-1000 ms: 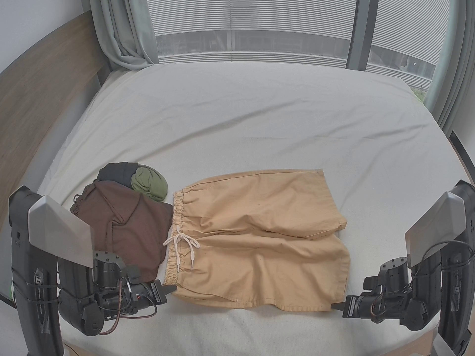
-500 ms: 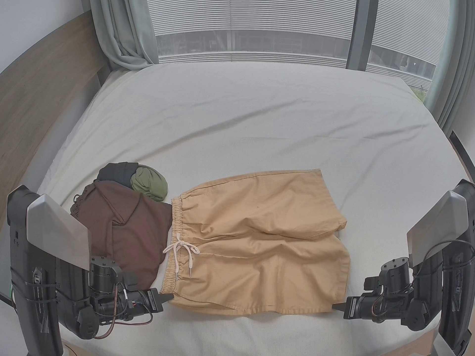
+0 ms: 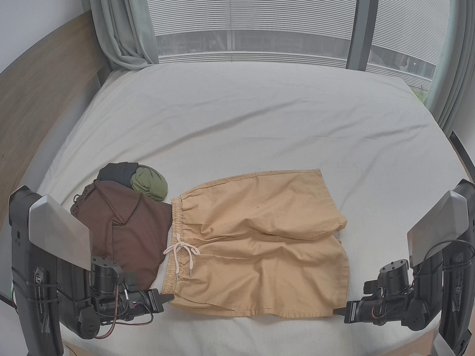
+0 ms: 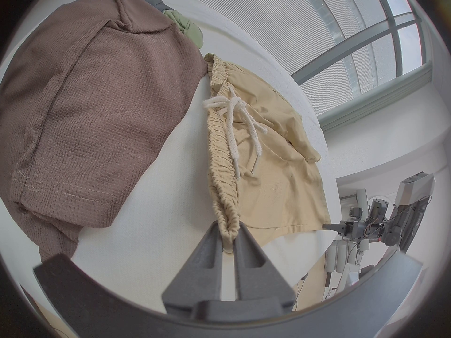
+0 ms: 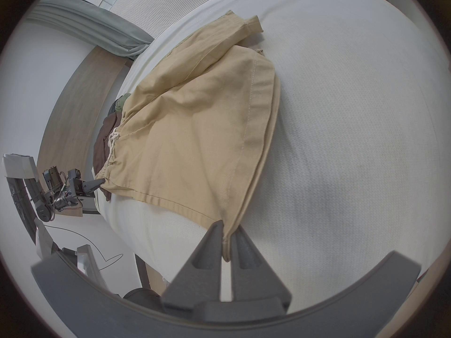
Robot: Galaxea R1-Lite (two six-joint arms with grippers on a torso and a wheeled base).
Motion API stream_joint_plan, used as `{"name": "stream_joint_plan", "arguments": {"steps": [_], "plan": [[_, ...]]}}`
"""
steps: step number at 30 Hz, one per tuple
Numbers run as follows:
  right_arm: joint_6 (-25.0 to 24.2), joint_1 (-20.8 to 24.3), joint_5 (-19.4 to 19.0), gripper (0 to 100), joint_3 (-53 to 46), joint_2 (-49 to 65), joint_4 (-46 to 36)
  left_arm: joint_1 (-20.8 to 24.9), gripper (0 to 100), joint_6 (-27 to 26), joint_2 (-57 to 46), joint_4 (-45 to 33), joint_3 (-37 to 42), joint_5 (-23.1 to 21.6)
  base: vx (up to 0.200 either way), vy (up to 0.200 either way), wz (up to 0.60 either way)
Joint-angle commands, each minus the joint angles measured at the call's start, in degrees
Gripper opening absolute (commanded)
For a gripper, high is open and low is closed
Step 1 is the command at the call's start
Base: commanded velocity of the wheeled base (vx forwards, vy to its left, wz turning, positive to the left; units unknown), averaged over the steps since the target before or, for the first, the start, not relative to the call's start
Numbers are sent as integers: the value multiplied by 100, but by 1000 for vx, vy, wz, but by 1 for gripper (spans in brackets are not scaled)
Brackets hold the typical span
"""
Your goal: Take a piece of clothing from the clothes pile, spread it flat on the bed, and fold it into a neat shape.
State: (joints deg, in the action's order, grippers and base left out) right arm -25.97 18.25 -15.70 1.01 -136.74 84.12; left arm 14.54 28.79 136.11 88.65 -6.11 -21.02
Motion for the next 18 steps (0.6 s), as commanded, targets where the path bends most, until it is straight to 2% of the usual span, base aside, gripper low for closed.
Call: {"name": "stream_joint_plan", "arguments": {"steps": [1, 10, 14, 16, 18], "plan": [[4, 3, -3, 0, -101, 7, 0, -4, 0, -41, 74, 3, 22, 1, 0, 0, 0], [-14, -14, -3, 0, -101, 157, 211, -31, 0, -172, 30, 21, -66, -25, 0, 0, 0], [-14, -32, -47, 0, -101, 438, 430, -31, 0, -5, -225, 21, -295, -34, 0, 0, 0], [-5, -14, -91, 0, -101, 763, 421, -4, 0, 381, -506, 21, -532, -25, 0, 0, 0], [-5, -14, -117, 0, -101, 851, 421, 13, 0, 522, -647, 21, -637, -34, 0, 0, 0]]}}
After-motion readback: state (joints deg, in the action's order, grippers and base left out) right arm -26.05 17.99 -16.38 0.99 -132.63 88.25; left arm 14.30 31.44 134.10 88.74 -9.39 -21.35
